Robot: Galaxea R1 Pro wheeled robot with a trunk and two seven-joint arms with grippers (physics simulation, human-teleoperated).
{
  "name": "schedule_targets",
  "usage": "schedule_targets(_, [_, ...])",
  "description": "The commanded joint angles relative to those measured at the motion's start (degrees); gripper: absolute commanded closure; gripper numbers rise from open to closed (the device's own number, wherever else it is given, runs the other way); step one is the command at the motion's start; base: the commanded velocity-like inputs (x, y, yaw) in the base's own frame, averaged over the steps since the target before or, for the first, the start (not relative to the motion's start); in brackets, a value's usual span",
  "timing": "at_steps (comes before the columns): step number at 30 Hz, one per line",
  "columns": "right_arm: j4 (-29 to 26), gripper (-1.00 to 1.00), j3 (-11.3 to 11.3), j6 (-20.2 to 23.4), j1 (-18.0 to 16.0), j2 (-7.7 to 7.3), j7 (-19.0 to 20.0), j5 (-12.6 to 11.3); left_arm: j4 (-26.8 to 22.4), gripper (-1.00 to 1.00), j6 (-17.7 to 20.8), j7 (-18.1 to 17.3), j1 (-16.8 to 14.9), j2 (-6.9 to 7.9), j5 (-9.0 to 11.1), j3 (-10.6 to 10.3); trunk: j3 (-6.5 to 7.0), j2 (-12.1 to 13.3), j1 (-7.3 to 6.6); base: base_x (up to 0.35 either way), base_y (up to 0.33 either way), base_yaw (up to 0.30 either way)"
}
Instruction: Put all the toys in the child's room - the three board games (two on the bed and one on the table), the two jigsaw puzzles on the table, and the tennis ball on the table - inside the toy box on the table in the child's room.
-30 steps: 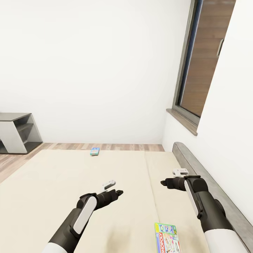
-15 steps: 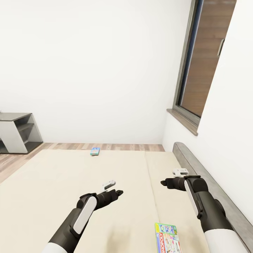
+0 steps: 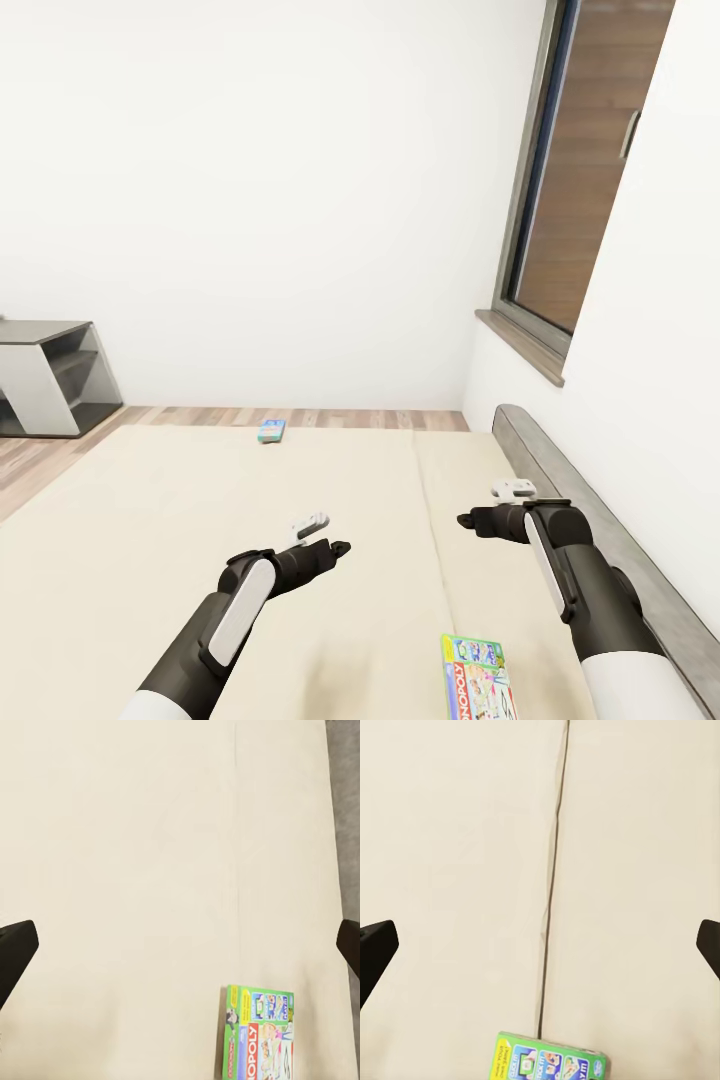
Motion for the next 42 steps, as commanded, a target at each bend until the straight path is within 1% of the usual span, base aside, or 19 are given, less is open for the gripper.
schedule_targets(1, [-0.1,-1.0,0.0,0.2,0.0,0.0,0.6,0.6,-0.1,-1.0,0.1,0.5,0.0,0.01,0.6,0.0,-0.06,0.0,0.0,0.0,0.0,0.006])
schedule_targets(11, [0.0,-1.0,-0.1,0.2,0.0,0.0,0.6,0.6,-0.1,-1.0,0.1,0.5,0.0,0.01,0.6,0.0,-0.06,0.0,0.0,0.0,-0.049,0.004])
schedule_targets(13, [-0.4,-1.0,0.0,0.3,0.0,0.26,1.2,0.6,-0.7,-1.0,-0.1,1.2,0.0,-0.65,0.0,-0.6,-0.06,0.0,0.0,0.0,0.0,0.0])
schedule_targets(17, [-0.2,-1.0,0.0,0.3,0.0,0.26,2.5,0.5,-2.0,-1.0,-0.1,1.3,0.0,-1.83,0.1,-0.4,-0.06,0.0,0.0,0.0,0.0,0.0])
schedule_targets(20, [-0.2,-1.0,0.0,0.3,0.0,0.26,3.2,0.5,-2.6,-1.0,-0.1,1.3,0.0,-1.83,0.1,-0.4,-0.06,0.0,0.0,0.0,0.0,0.0])
schedule_targets(42, [-0.2,-1.0,0.0,0.3,0.0,0.26,3.2,0.5,-2.6,-1.0,-0.1,1.3,0.0,-1.83,0.1,-0.4,-0.06,0.0,0.0,0.0,0.0,0.0])
